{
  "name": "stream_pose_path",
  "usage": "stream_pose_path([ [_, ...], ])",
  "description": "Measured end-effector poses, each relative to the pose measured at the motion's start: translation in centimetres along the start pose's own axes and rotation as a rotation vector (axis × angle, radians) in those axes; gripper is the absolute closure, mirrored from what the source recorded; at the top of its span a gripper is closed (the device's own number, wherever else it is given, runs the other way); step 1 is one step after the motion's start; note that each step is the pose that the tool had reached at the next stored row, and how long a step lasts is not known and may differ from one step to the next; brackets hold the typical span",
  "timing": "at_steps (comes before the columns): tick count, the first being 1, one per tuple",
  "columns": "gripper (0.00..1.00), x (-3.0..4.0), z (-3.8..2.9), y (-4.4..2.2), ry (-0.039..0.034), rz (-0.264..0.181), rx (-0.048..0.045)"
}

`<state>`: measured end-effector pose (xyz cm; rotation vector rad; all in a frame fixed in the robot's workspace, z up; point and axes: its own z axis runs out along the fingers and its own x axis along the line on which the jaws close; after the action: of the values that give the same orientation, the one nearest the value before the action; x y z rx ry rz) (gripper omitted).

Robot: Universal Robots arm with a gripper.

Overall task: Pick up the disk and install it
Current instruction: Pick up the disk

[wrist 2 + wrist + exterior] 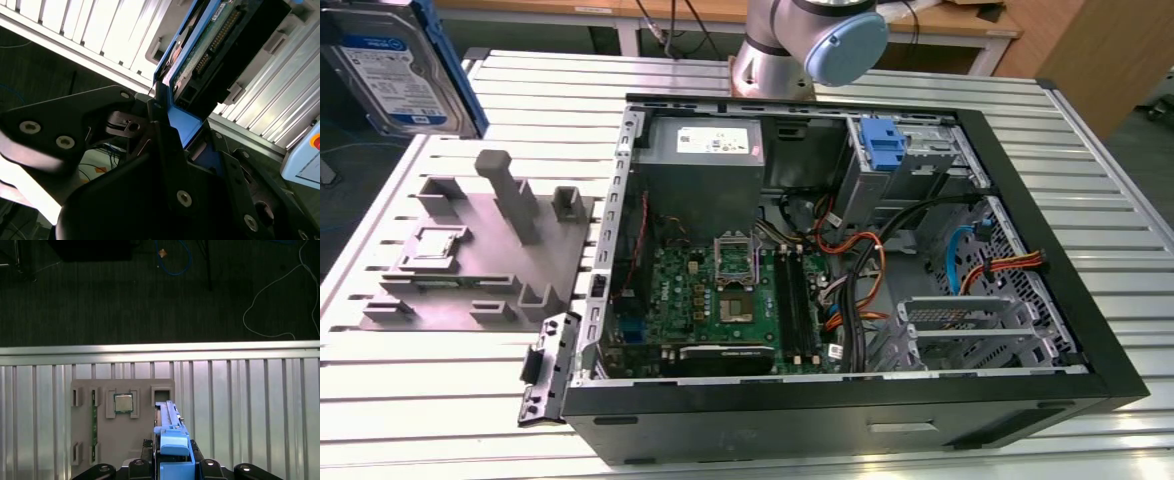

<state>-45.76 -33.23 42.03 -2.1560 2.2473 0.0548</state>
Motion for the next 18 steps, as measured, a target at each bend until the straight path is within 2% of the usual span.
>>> stream_pose_path([
  [18, 0.63, -0.04, -0.72, 0.01, 0.0001, 0.0, -0.0001],
])
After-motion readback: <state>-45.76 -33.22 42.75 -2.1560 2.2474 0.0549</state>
